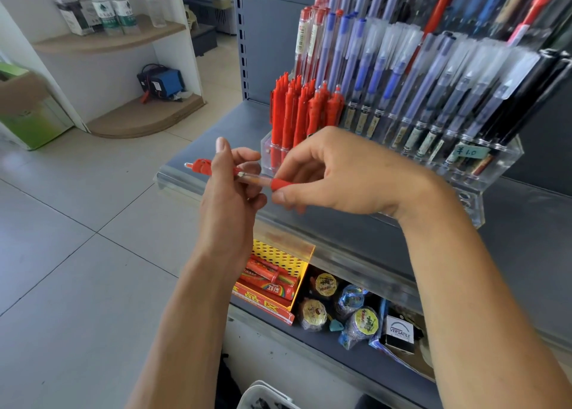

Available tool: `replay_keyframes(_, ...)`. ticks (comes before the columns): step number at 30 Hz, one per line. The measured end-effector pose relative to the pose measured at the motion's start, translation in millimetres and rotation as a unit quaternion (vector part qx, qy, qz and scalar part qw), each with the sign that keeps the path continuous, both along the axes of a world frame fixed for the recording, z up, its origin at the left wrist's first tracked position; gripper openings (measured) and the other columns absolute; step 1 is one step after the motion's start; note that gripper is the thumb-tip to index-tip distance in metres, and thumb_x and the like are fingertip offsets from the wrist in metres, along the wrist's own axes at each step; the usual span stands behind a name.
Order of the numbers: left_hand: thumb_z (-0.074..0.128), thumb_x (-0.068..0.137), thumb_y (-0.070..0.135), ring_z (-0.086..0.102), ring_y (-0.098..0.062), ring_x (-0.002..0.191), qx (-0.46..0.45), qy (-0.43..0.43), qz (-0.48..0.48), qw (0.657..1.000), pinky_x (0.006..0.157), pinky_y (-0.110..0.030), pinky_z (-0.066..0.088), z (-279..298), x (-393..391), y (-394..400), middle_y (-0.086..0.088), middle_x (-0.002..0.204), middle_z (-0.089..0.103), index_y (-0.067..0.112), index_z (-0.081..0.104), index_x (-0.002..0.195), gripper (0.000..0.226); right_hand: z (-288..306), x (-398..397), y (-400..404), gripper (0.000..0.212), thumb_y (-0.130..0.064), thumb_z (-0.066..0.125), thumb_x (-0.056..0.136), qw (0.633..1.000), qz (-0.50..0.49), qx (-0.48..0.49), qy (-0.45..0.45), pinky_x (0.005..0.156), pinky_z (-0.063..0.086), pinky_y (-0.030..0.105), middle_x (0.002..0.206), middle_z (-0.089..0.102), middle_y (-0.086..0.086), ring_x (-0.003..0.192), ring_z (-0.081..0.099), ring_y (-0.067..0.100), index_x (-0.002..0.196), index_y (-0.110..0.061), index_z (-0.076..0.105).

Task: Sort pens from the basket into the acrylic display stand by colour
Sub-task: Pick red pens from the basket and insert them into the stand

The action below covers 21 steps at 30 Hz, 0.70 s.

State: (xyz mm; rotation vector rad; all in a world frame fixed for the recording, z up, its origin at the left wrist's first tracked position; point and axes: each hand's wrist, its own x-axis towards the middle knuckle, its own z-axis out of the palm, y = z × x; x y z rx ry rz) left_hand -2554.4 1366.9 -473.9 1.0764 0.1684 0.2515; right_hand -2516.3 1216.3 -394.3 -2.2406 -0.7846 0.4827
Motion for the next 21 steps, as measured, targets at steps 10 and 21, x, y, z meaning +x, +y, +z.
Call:
replay_keyframes(10,0.065,0.097,0.018,0.056,-0.013,0.064,0.034,-0.057,-0.014,0.998,0.063,-0.024,0.052,-3.0,-1.6,-0.9,-0.002,0.074,0.060,0.009,0.066,0.092,0.011,5.5,14.4,-33.4,0.012,-0.037,0.086,0.078,0.990,-0.108,-0.049,-0.081,0.064,0.042,0.008,0.084,0.073,-0.025,0.078,0.064,-0.011,0.089,-0.037,0.080)
replay_keyframes(21,0.071,0.086,0.023,0.061,-0.011,0.068,0.150,-0.116,-0.032,0.981,0.066,-0.023,0.052,-1.4,-6.6,-10.1,0.003,0.072,0.070,0.008,0.074,0.095,0.018,2.4,12.3,-24.4,0.013,-0.021,0.086,0.079,0.994,-0.054,0.033,-0.089,0.063,0.050,0.013,0.078,0.075,-0.014,0.070,0.067,-0.002,0.087,-0.027,0.078)
